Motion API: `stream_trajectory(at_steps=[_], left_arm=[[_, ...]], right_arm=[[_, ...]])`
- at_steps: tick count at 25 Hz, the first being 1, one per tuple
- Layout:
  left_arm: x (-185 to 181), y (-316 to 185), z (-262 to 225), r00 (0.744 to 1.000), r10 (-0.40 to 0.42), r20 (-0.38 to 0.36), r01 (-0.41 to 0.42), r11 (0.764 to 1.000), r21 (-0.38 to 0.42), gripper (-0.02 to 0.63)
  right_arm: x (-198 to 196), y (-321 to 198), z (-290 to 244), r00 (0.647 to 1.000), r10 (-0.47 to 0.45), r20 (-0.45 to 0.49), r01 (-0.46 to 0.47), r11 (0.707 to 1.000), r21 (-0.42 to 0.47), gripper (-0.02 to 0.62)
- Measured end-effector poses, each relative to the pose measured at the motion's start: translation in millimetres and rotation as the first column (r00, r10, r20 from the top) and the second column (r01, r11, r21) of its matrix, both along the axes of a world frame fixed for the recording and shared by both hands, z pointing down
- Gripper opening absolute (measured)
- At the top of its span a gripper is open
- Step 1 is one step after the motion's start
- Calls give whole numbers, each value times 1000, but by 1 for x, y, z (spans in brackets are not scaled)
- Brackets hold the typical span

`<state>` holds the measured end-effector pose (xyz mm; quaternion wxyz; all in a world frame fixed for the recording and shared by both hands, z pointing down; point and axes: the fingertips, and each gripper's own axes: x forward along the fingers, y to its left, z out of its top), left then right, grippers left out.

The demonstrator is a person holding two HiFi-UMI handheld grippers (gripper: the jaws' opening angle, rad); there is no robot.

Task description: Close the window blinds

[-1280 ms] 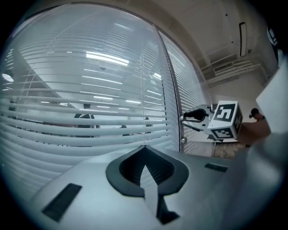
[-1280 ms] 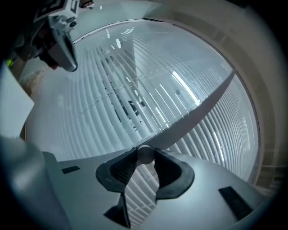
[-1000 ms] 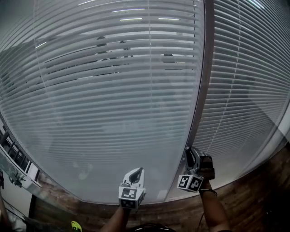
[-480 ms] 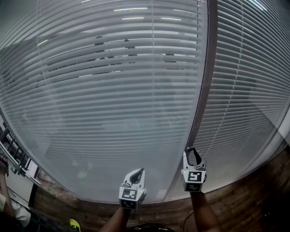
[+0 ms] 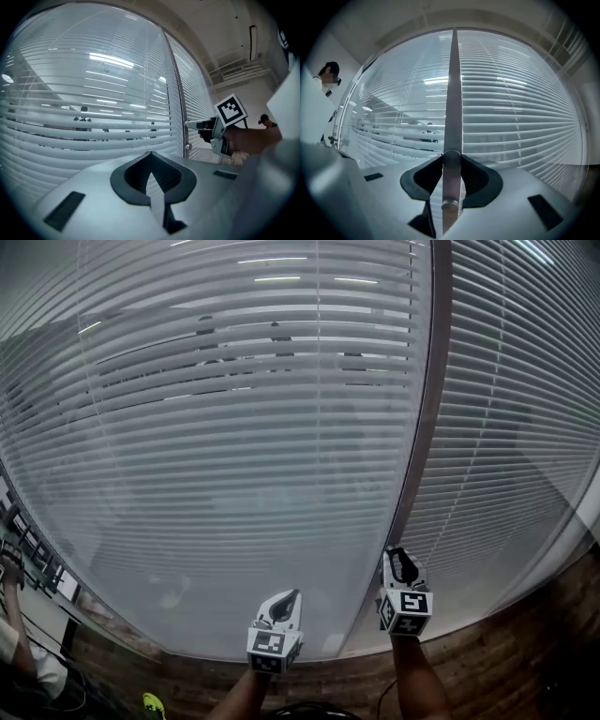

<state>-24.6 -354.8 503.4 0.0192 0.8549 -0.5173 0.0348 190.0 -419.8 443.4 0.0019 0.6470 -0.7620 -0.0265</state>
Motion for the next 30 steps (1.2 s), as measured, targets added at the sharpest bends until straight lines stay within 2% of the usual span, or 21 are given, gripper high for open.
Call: stream_trajectory(at_steps=[3, 5, 7, 9, 11, 14, 17, 20, 24, 26, 30], left_arm=[[0, -1, 1, 1000, -1, -1, 1, 1000, -2, 0], [2, -2, 2, 1000, 1, 0, -1, 1000, -2, 0], [3, -3, 1, 1000, 3, 0, -3, 1000, -1, 0], [4, -5, 0, 1000, 3, -3, -3, 1000, 1, 0], [2, -7, 0, 1000, -2, -4, 2, 1000, 4, 0], [1, -12, -1, 1000, -5, 1, 5, 1000, 5, 0], [5, -15, 1, 1000, 6, 5, -6, 1000, -13, 0], [7, -19, 2, 1000, 8, 1, -8, 1000, -1, 0], [5, -21, 7, 1000, 6, 7, -6, 1000, -7, 0], [3, -21, 8, 1000, 3, 6, -3, 1000, -7, 0], [2, -21, 7, 1000, 5, 11, -5, 1000, -4, 0]], right_arm=[[-1, 0, 0, 1000, -5, -31, 5, 1000, 3, 126], [-3, 1, -3, 993, 4, -121, -2, 1000, 13, 126], [-5, 2, -3, 961, 26, -276, -15, 999, 40, 126], [-8, 2, -1, 897, 47, -441, -22, 998, 62, 126], [-12, 3, 0, 804, 69, -590, -31, 997, 74, 126], [-13, 3, 0, 650, 91, -754, -12, 994, 110, 126], [-11, 1, 4, 468, 94, -879, 34, 992, 124, 126], [-11, -1, 7, 272, 110, -956, 83, 987, 138, 126], [-11, 0, 12, 37, 136, -990, 165, 976, 140, 126], [-12, 0, 13, -46, 149, -988, 187, 973, 138, 126], [-13, -1, 12, -151, 165, -975, 205, 970, 133, 126]])
